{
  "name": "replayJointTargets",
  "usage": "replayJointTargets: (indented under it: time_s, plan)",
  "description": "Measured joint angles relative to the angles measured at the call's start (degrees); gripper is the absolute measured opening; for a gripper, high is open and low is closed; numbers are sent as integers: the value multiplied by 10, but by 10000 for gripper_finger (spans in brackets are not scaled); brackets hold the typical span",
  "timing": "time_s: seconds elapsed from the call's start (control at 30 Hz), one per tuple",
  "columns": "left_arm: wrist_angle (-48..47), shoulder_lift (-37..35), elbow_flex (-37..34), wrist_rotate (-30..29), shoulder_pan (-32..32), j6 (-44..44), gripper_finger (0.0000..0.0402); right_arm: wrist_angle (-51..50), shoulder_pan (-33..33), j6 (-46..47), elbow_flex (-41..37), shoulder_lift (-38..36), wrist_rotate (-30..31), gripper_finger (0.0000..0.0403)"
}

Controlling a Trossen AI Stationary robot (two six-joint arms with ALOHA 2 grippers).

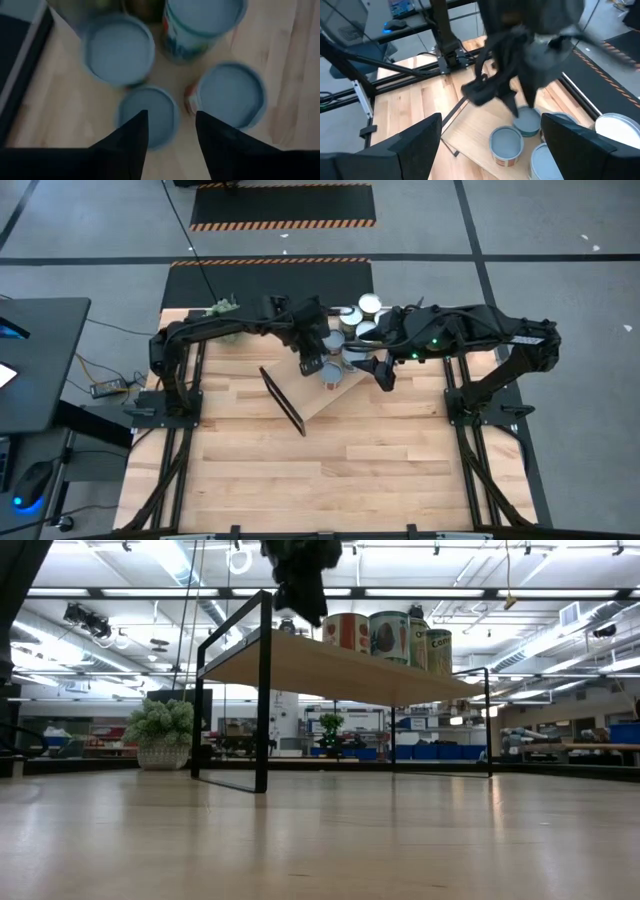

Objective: Pick and place cans onto a shelf
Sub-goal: Return to Home Position

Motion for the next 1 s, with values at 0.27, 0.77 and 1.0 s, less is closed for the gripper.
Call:
replayJointTargets:
  time_s: [0.27,0.77,1.0]
  plan:
    - [99,-76,14,-63,-22,49,148,19,3,-17,-20,-9,3,348]
    - [284,-239,-242,-99,-76,19,90,219,5,36,-313,-175,4,347]
    - [327,-345,-354,-127,-76,-39,82,312,3,54,-442,-268,10,347]
